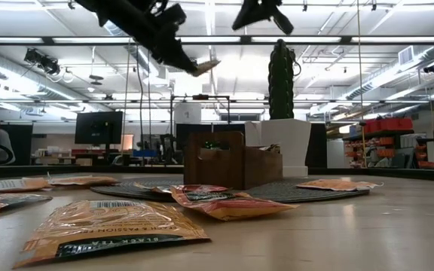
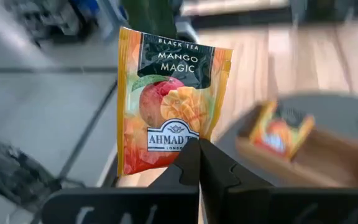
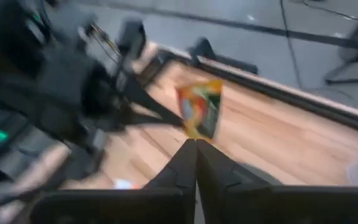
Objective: Pick & Place Tea
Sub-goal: Put the orange tea bag into the top section of the wooden organizer
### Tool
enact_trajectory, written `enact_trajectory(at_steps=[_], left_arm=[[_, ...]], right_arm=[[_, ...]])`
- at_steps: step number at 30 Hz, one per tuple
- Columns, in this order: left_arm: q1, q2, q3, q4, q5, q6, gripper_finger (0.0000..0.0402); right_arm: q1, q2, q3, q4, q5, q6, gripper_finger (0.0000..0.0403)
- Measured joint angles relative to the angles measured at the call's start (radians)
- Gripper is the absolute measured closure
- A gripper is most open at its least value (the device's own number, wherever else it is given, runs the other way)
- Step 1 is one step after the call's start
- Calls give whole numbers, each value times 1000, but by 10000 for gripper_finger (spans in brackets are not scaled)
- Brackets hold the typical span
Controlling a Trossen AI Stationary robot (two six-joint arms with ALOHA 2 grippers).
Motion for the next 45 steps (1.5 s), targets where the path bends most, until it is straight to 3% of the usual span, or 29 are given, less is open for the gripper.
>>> enact_trajectory(at_steps=[7,12,17,22,29,36,41,45], left_arm=[[-76,-39,-2,38,2,-9,402],[-121,-48,-1,63,-20,-22,402],[-137,-47,-1,62,-48,-22,402],[-149,-67,-1,58,-98,-22,402],[-147,-113,-1,58,-119,-21,402],[-154,-115,-1,68,-107,-16,402],[-161,-115,-1,77,-106,-13,402],[-160,-115,-1,76,-106,-13,402]], right_arm=[[-41,8,1,76,-191,56,307],[-42,30,-2,65,-198,90,250],[-42,40,-1,54,-199,104,221],[-42,28,-1,22,-197,106,218],[-35,-25,-1,29,-95,105,218],[-51,18,-1,50,-233,133,217],[-55,54,-1,99,-251,126,219],[-66,62,-1,158,-279,122,249]])
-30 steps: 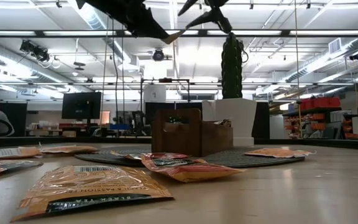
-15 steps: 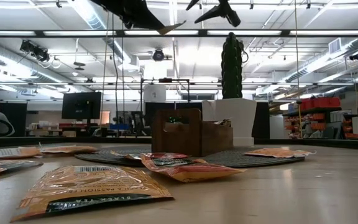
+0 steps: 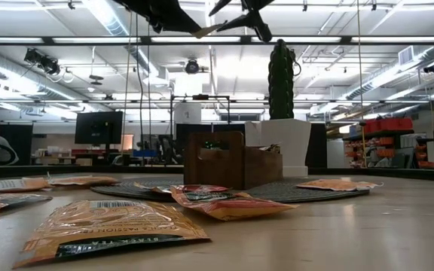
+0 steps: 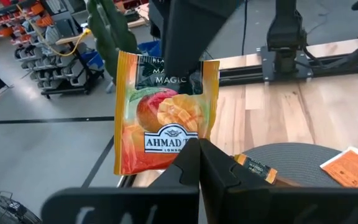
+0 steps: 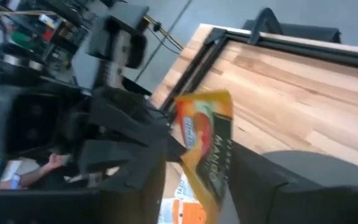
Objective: Pick & Place Tea
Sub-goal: Put the orange tea bag into the top section of the wooden organizer
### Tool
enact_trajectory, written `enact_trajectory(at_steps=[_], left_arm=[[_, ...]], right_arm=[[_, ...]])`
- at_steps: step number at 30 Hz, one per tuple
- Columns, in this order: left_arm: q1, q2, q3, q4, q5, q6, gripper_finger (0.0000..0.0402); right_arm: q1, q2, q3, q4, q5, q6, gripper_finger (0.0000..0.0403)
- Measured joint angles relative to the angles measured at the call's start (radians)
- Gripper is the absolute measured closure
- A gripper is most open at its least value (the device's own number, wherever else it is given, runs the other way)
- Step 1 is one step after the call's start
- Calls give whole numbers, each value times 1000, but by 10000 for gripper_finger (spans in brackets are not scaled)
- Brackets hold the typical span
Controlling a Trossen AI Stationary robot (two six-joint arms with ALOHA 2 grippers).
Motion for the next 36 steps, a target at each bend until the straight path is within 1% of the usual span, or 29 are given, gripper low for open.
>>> enact_trajectory(at_steps=[3,6,7,9,13,17,19,21,24,25,28,30,32,34,36], left_arm=[[0,0,0,0,0,-4,401],[0,0,0,2,1,1,400],[0,0,0,2,2,2,399],[0,0,0,2,3,-5,395],[1,1,0,9,4,-7,379],[9,-8,0,-1,4,-13,351],[16,-12,1,9,3,-18,333],[34,-17,1,-1,8,-55,315],[77,-28,1,15,92,-134,289],[94,-36,1,11,139,-172,283],[146,-50,1,27,328,-299,267],[169,-60,1,5,383,-365,261],[177,-75,0,-12,375,-385,260],[177,-99,0,-30,314,-391,262],[177,-124,0,-52,268,-381,265]], right_arm=[[-3,-1,0,-5,-15,-12,304],[-2,0,0,-9,-21,-21,379],[0,0,0,-8,-21,-27,389],[6,0,0,-10,-11,-15,390],[27,-10,0,-28,54,-11,399],[46,-40,0,-79,98,-1,401],[58,-57,0,-132,134,11,401],[76,-72,0,-190,180,10,401],[103,-104,0,-264,244,2,402],[117,-115,0,-286,270,-13,402],[164,-143,-3,-341,373,-43,402],[190,-167,-22,-353,409,-44,402],[208,-196,-61,-355,411,-29,402],[231,-235,-128,-335,427,-3,403],[260,-287,-210,-292,465,29,403]])
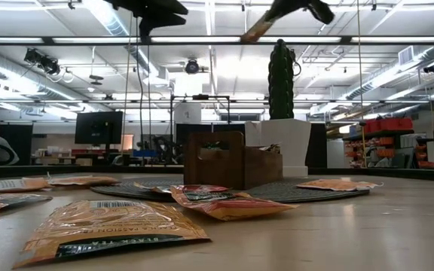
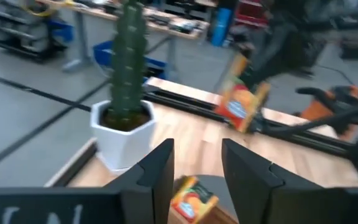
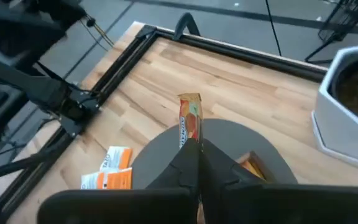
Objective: Pick & Place Tea
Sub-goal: Put the orange tea bag into the top section of the wooden organizer
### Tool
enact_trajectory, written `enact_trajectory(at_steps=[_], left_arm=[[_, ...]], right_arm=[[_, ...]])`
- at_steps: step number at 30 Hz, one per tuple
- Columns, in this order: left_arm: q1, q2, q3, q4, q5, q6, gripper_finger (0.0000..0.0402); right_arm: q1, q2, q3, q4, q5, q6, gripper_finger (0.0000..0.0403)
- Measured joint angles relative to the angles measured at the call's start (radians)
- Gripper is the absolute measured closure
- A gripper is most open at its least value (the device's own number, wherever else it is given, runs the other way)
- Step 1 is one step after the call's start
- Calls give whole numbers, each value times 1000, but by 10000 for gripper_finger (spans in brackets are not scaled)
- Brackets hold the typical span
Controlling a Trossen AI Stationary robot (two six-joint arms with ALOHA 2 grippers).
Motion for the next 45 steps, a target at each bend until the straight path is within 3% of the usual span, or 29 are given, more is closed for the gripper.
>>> enact_trajectory(at_steps=[6,10,17,27,33,45], left_arm=[[13,-92,0,-68,-25,-2,273],[44,-147,0,-145,-23,3,273],[125,-218,0,-221,61,63,273],[186,-327,-7,-234,136,89,280],[208,-410,-186,-182,240,28,292],[209,-626,-552,-113,223,-82,305]], right_arm=[[86,-178,-288,247,122,136,403],[111,-216,-427,364,183,297,403],[125,-152,-513,405,276,565,403],[122,37,-524,424,298,756,403],[122,112,-524,470,291,818,403],[59,177,-523,529,220,853,403]])
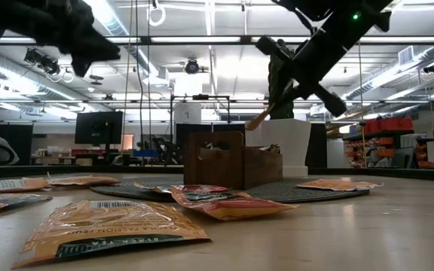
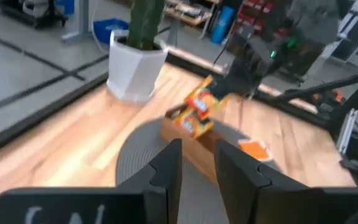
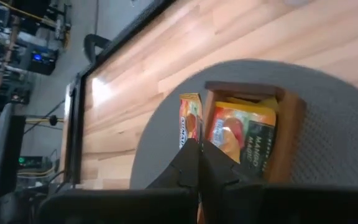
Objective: Pick & Place Tea
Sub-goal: Put the orange tea bag into the top section of the wooden organizer
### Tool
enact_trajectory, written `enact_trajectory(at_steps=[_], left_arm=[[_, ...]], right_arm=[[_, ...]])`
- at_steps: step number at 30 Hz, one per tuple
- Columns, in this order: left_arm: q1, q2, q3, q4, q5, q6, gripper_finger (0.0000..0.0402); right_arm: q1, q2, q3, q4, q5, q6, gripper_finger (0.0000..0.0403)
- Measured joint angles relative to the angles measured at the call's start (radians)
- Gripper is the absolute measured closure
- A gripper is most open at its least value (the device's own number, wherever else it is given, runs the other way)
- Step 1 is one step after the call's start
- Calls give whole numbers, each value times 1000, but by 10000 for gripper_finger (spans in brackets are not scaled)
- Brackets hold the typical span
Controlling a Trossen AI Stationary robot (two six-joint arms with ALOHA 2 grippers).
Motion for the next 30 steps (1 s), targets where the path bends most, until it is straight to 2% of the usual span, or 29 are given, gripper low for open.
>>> enact_trajectory(at_steps=[4,10,22,30], left_arm=[[0,-29,-42,6,-3,-33,305],[0,-32,-42,23,-13,-46,305],[0,-32,-42,21,-34,-42,306],[0,-32,-42,16,-40,-37,305]], right_arm=[[-31,19,0,17,-48,-8,403],[-44,42,0,-31,-73,50,403],[-67,56,0,-52,-139,43,403],[-68,71,0,-34,-132,39,403]])
